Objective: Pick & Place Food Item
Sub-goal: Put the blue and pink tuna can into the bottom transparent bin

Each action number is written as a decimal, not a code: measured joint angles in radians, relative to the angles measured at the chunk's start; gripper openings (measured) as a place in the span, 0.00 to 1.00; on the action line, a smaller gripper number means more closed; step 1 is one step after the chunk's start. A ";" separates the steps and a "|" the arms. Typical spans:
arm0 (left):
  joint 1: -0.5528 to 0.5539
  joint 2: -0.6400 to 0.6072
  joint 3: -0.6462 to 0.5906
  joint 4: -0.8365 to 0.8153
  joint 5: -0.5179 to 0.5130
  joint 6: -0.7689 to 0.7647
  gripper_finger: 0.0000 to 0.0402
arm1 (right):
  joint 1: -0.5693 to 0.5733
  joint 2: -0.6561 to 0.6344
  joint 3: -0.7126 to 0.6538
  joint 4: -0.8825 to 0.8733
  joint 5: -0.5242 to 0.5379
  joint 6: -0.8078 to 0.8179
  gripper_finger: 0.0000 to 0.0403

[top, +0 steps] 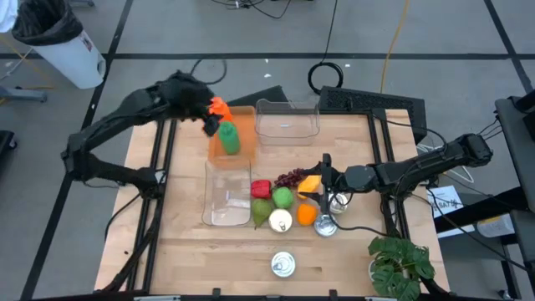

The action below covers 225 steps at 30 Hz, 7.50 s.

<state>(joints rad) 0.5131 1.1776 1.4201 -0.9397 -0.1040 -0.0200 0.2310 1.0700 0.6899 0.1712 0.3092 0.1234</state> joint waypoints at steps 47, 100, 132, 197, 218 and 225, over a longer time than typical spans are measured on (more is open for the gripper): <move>-0.387 -0.949 -1.247 0.957 0.096 -0.113 0.78 | 0.065 -0.186 0.020 -0.679 -0.151 0.521 0.71; -0.385 -0.949 -1.247 0.959 0.082 -0.094 0.81 | -0.198 0.120 -0.107 -1.011 0.185 0.548 0.71; -0.384 -0.949 -1.247 0.959 0.077 -0.126 0.74 | -0.250 -0.196 0.001 -0.709 0.043 0.047 0.67; -0.384 -0.949 -1.247 0.938 0.077 -0.208 0.74 | -0.499 0.426 0.305 -1.172 -0.021 -0.473 0.49; -0.386 -0.856 -1.247 1.115 0.008 -0.253 0.74 | -0.246 0.147 0.409 -0.755 -0.073 -0.144 0.48; -0.426 -0.581 -1.246 1.490 0.076 -0.170 0.74 | -0.109 0.136 0.180 -0.079 0.004 -0.276 0.48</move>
<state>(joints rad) 0.0871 0.5963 0.1738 0.5505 -0.0281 -0.1903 0.1215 1.2062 0.8704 0.0925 0.3127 -0.1527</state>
